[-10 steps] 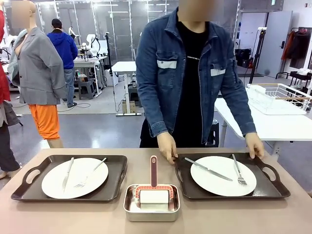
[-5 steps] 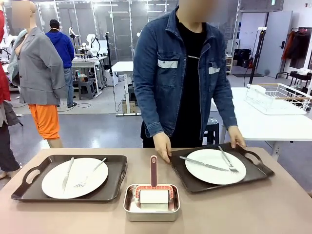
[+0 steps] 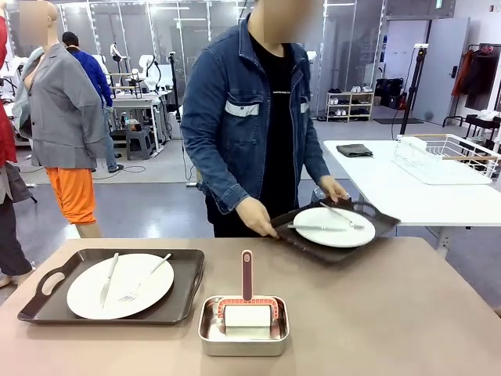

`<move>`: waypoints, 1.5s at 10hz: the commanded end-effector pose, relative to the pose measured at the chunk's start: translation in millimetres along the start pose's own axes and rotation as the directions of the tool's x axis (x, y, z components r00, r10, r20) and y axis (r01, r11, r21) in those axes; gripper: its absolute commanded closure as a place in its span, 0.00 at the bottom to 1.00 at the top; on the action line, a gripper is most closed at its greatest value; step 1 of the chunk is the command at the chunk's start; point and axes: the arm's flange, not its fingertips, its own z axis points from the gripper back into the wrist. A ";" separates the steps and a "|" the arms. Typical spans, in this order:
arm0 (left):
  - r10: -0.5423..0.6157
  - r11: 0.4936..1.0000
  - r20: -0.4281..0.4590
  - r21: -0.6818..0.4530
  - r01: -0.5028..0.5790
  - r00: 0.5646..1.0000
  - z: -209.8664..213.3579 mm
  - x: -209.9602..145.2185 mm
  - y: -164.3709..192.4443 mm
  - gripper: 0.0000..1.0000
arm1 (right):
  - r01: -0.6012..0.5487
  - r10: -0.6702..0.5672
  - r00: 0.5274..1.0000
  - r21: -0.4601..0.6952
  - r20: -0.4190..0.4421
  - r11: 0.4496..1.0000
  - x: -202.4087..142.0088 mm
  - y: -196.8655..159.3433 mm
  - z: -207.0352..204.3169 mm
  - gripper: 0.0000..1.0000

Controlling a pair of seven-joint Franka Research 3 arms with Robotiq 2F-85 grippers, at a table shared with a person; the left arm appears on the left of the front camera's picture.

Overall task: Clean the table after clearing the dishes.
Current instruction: When the left (or right) Handle tray is removed, use the left hand (or right hand) to clean the left (or right) side of the table with the Lint Roller.

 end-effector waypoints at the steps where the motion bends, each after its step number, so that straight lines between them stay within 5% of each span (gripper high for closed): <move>1: -0.006 1.000 0.006 -0.012 0.006 1.000 3.6 -2.7 -0.4 0.00 | -0.003 0.003 1.000 0.005 0.003 1.000 -1.0 1.1 0.1 0.00; 5: -0.006 1.000 0.006 -0.012 0.006 1.000 3.6 -2.7 -0.4 0.00 | -0.132 0.122 0.986 -0.078 -0.116 0.988 38.8 29.7 -20.7 0.00; 7: -0.006 1.000 0.006 -0.012 0.006 1.000 3.6 -2.7 -0.4 0.00 | -0.294 0.250 0.925 -0.123 -0.285 0.948 80.6 81.0 -62.3 0.00; 8: -0.006 1.000 0.006 -0.012 0.006 1.000 3.6 -2.7 -0.4 0.00 | -0.389 0.323 0.871 -0.118 -0.370 0.914 102.5 113.9 -92.4 0.00; 12: -0.006 1.000 0.006 -0.012 0.006 1.000 3.6 -2.7 -0.4 0.00 | -0.717 0.502 0.495 -0.007 -0.709 0.697 143.9 221.4 -271.7 0.00; 15: -0.006 1.000 0.006 -0.012 0.006 1.000 3.6 -2.7 -0.4 0.00 | -0.783 0.501 0.346 0.050 -0.793 0.620 113.7 246.6 -369.6 0.00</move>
